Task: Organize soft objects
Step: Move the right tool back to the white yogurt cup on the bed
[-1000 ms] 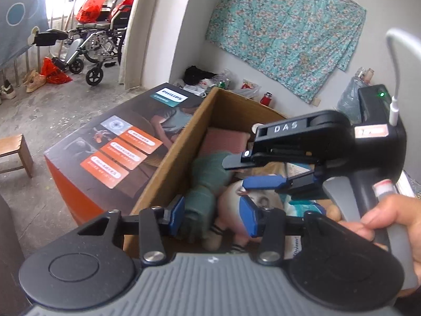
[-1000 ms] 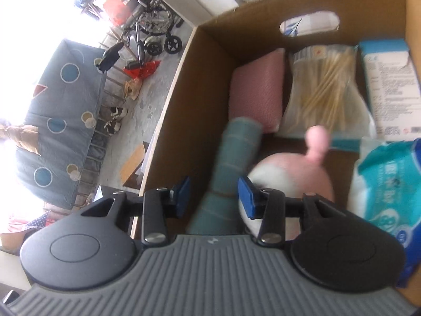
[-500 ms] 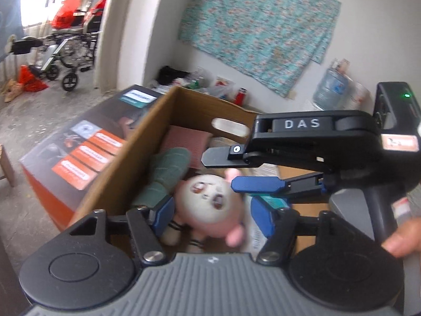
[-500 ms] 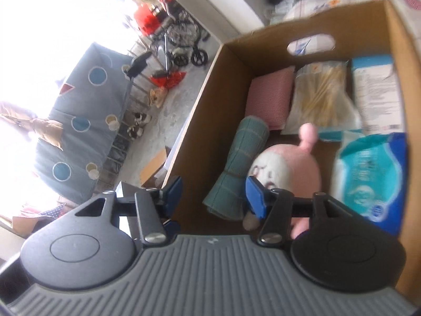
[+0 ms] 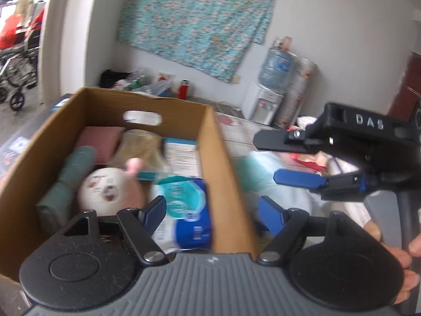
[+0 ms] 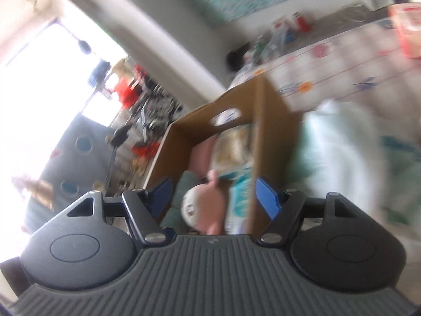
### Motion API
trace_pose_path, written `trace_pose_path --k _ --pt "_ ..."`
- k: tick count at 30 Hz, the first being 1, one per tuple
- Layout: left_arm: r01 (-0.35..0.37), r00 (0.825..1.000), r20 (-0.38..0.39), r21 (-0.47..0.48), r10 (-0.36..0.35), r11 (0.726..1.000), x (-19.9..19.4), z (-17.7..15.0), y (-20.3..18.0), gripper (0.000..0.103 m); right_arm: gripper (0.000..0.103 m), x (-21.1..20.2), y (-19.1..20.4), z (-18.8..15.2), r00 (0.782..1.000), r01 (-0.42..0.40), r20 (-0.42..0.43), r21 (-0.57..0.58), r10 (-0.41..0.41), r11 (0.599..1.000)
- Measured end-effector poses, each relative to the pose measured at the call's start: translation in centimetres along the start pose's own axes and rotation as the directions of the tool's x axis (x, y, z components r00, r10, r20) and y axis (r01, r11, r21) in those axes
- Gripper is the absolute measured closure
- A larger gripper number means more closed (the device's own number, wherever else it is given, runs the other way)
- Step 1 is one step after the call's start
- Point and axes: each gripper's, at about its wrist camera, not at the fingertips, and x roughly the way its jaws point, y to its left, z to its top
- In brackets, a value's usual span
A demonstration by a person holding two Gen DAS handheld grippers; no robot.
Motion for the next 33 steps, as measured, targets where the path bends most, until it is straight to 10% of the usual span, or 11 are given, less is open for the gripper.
trace_pose_path --k 12,27,33 --pt "0.168 0.985 -0.055 0.171 -0.161 0.971 5.7 -1.7 -10.4 0.025 0.032 -7.1 -7.7 0.3 0.988 0.120 0.097 0.038 -0.124 0.992" --pt "0.201 0.979 -0.089 0.357 -0.181 0.912 12.2 -3.2 -19.4 0.027 0.034 -10.6 -18.8 3.4 0.953 0.270 0.120 0.076 -0.278 0.960" --pt "0.213 0.976 -0.133 0.379 -0.175 0.901 16.0 -3.0 -21.1 0.044 0.042 -9.7 -22.4 5.0 0.951 0.289 0.086 0.087 -0.296 0.953"
